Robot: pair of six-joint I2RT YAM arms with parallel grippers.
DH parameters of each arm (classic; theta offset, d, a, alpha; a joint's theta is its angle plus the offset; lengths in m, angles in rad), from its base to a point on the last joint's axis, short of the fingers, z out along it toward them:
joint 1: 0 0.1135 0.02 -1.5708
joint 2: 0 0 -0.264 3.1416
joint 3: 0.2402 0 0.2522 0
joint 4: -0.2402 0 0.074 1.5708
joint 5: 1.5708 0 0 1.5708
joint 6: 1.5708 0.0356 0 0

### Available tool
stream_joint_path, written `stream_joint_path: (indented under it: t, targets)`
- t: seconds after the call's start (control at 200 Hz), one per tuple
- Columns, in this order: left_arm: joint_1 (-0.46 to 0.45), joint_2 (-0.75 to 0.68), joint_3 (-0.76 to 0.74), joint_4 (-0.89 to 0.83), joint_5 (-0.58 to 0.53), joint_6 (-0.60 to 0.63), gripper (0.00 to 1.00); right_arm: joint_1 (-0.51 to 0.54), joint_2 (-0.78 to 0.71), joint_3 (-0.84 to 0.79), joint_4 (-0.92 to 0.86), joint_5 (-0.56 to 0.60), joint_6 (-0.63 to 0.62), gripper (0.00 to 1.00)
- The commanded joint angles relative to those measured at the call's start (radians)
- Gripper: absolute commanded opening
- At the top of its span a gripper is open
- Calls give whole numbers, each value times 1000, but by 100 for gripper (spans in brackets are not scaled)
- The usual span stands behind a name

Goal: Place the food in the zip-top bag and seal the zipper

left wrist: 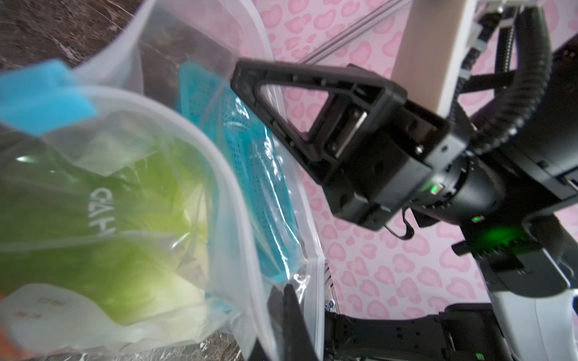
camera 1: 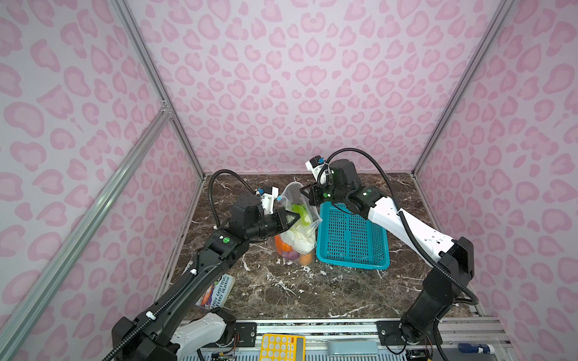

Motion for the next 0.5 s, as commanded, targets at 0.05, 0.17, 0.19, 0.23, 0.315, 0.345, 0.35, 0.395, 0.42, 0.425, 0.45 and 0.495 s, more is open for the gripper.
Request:
stream_joint_path:
  t: [0.05,0.17,0.19,0.23,0.315,0.345,0.35,0.395,0.42,0.425,0.45,0.495]
  targets:
    - [2,-1,1,49,-115,6,3,39,-26,-27,-39,-89,-61,0]
    - [9,11,22,27,-156,26,12,66,-57,-59,-68,-51,-85,0]
    - [12,14,25,21,-158,31,15,69,-61,-65,-68,-43,-87,0]
    - [19,17,35,15,-160,44,25,71,-71,-77,-67,-32,-87,0]
    - [43,21,60,-12,-173,61,61,72,-84,-93,-66,-17,-88,0]
    - [54,21,69,-19,-170,74,66,72,-87,-96,-64,-15,-91,0]
    - [57,21,72,-21,-170,77,67,72,-88,-97,-64,-15,-90,0]
    - [81,21,90,-41,-170,99,71,72,-88,-97,-65,-11,-91,0]
    - [95,21,99,-49,-169,112,73,71,-87,-97,-66,-10,-93,0]
    - [99,21,100,-50,-169,115,74,71,-86,-98,-66,-9,-93,0]
    - [117,20,107,-58,-166,128,76,72,-85,-96,-67,-7,-93,0]
    - [150,19,115,-64,-157,141,79,72,-81,-93,-71,-3,-93,0]
